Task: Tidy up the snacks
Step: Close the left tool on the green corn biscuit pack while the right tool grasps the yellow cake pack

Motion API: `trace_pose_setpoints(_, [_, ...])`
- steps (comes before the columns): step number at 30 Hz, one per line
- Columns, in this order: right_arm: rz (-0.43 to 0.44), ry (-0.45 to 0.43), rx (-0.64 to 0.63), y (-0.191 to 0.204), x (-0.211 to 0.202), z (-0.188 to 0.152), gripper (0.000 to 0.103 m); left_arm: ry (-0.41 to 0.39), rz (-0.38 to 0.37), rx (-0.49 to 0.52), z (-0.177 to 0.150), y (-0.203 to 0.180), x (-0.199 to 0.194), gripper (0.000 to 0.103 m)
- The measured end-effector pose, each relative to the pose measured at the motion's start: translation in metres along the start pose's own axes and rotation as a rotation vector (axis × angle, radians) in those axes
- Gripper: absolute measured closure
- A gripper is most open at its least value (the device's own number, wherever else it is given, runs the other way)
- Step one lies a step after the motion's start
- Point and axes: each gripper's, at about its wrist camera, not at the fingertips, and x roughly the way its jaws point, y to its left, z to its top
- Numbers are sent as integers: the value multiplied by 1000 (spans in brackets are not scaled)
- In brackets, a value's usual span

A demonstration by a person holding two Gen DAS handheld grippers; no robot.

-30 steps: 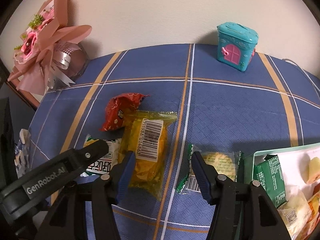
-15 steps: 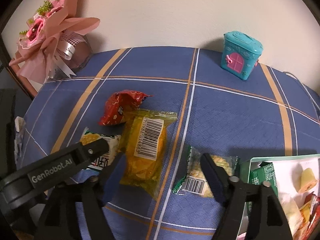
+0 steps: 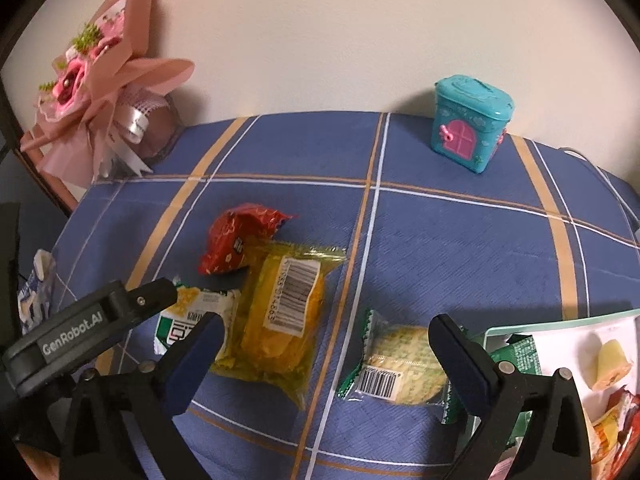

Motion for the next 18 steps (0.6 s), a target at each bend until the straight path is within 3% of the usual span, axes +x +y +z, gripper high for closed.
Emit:
trace_pose_setpoints(8, [-52,15,-35,-10,0,0,0,57,-61,50,-6,-16,14,0])
trace_pose_setpoints(18, [-76,-6,44,-46,-16,8,0,82,0,121,-11,-30,23,0])
